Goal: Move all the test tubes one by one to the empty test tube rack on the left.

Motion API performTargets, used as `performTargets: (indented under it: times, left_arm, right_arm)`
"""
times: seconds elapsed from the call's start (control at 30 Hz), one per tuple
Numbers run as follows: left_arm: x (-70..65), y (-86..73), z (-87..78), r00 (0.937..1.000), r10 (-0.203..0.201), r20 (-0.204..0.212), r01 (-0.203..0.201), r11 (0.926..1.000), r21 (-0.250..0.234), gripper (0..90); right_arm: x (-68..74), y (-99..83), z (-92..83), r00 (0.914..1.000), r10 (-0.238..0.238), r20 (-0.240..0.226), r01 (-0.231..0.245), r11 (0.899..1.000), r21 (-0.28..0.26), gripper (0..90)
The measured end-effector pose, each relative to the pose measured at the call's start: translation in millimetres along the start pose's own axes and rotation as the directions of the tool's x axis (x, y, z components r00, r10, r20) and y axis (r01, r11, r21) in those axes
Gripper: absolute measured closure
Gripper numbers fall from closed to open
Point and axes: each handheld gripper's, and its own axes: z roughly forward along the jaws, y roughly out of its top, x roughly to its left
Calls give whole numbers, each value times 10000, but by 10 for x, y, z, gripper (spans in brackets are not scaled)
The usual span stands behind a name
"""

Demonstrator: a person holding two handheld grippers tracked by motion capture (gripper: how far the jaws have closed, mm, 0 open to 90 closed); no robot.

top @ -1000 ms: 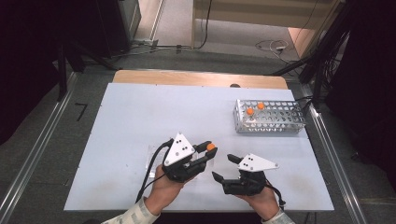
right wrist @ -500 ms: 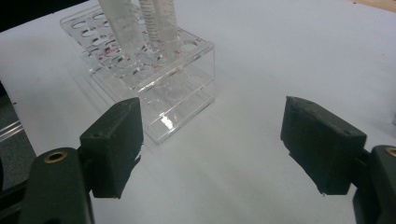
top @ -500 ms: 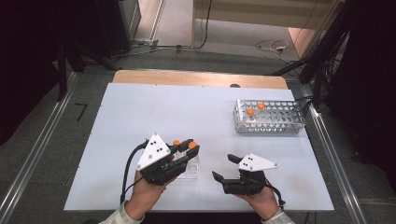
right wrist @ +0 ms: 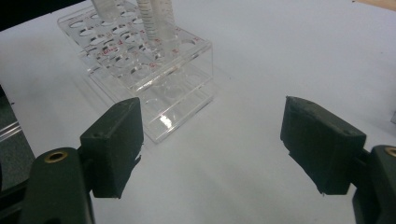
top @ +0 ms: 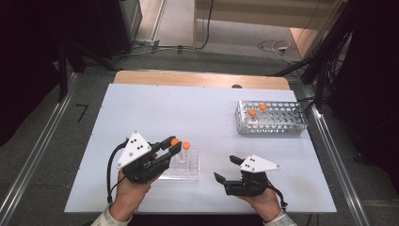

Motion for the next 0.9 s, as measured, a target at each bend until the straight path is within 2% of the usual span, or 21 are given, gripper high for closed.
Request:
performTargets:
  times: [0.43, 0.9]
  left_arm:
    - [149, -26, -36, 9985, -121, -543, 127, 9999, 99, 698]
    - [283, -81, 33, 9913, -54, -1315, 77, 9998, 166, 698]
  right_arm:
    - [-7, -3, -3, 10000, 24, 29, -24, 10000, -18, 200]
    - [-12, -7, 6, 10000, 30, 20, -30, 10000, 48, 201]
